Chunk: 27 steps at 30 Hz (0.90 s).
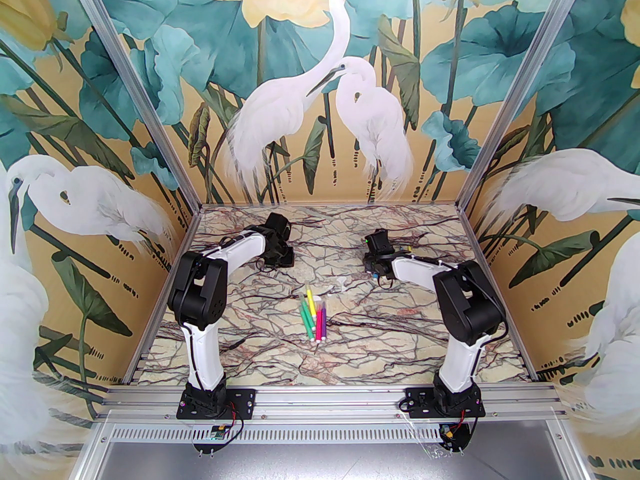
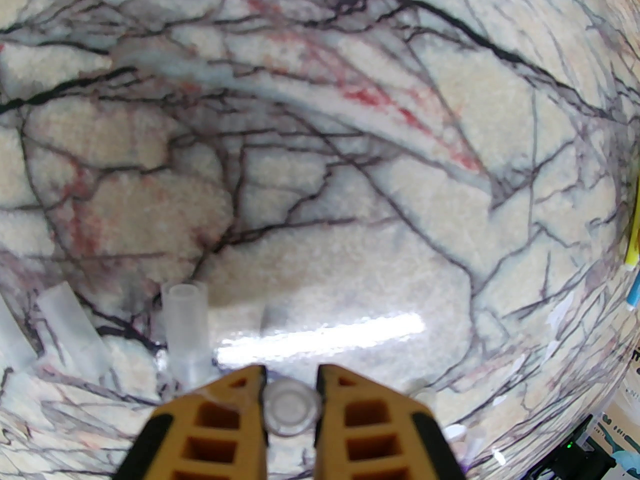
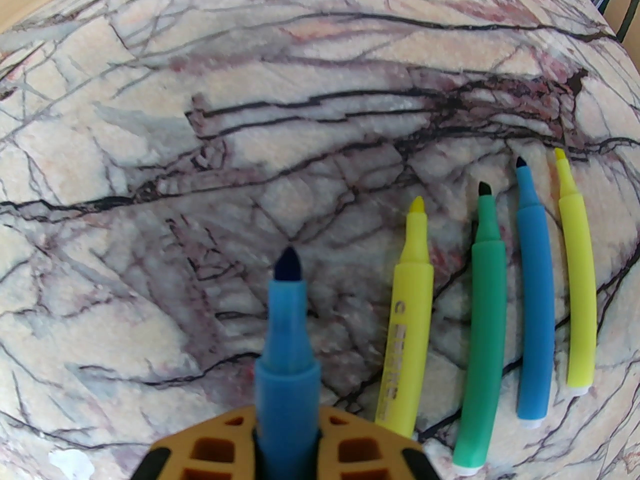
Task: Open the pen caps
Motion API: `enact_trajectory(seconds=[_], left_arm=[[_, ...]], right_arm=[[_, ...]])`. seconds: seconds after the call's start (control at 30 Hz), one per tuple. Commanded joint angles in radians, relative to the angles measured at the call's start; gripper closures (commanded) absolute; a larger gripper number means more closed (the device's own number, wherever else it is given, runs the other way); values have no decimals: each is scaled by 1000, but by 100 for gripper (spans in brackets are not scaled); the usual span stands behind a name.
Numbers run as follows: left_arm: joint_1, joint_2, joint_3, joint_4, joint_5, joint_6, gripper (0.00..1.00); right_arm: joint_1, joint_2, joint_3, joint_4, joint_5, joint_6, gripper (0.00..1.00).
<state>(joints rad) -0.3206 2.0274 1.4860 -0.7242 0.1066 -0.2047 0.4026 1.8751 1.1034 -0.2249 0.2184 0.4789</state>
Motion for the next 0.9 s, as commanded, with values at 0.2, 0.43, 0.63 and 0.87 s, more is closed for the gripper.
enact_trajectory(seconds=[0.2,0.43,0.63,0.87], left_arm=[[2,63,25,-37,10,19,87],[3,60,25,-46,12,24,72],[5,42,19,-43,41,26,68],[5,-30,10,-34,90,18,59]], right_arm=[[-16,52,44,-14,20,25,91],[-24,70,60,-37,21,28,82],[-26,73,64,-47,23,30,79],[-27,71,72,-62,34,21,75]])
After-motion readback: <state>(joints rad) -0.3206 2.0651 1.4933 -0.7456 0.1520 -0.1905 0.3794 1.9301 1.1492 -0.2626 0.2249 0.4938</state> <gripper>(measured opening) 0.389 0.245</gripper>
